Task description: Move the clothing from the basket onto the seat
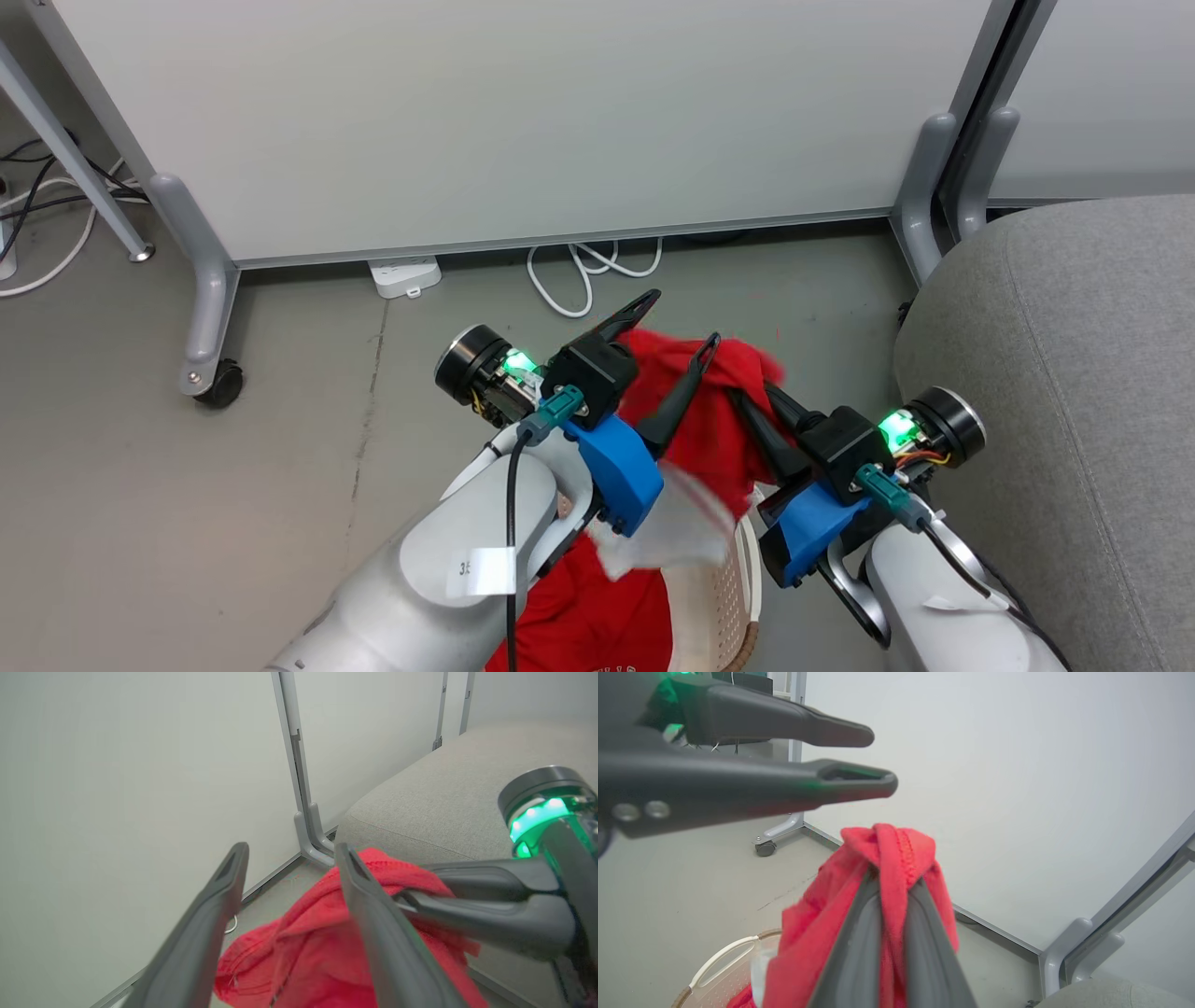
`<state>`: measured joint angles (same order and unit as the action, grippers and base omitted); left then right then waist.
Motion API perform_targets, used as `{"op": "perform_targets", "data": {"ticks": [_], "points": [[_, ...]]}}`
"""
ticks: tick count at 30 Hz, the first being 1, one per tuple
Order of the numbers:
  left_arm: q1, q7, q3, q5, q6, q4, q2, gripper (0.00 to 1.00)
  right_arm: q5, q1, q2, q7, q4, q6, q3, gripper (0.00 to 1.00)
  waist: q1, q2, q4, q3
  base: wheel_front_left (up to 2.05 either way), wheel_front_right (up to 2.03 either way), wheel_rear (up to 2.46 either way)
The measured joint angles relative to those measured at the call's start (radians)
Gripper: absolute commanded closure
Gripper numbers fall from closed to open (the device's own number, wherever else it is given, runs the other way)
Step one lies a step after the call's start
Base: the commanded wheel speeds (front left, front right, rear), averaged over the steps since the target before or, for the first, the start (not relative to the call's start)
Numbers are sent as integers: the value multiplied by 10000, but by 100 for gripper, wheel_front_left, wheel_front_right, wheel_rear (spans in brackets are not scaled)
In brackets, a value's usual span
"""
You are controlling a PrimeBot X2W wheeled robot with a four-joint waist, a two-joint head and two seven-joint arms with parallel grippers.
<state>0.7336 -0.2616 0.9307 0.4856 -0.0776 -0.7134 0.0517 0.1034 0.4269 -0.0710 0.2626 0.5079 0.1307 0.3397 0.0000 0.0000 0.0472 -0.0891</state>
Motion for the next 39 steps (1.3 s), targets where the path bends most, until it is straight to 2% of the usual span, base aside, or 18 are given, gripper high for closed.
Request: {"op": "perform_targets", "data": {"ticks": [11,19,30,39], "points": [[-1,0,-59,-75,21,4,-4,0,-100,-24,0,-4,-36,0,-261,100,0,0,-50,-53,0,0,0],[1,0,-115,-140,35,0,0,0,-100,-27,-8,-4,-203,0,-683,100,0,0,-324,-193,0,0,0],[123,-2,-113,-303,19,130,25,0,-81,241,-117,-4,-767,0,-1952,100,0,0,-1047,-599,0,0,0],[198,-2,-105,-512,61,355,90,0,-29,387,-182,-4,-1266,0,-2970,100,0,0,-1935,-995,0,0,0]]}}
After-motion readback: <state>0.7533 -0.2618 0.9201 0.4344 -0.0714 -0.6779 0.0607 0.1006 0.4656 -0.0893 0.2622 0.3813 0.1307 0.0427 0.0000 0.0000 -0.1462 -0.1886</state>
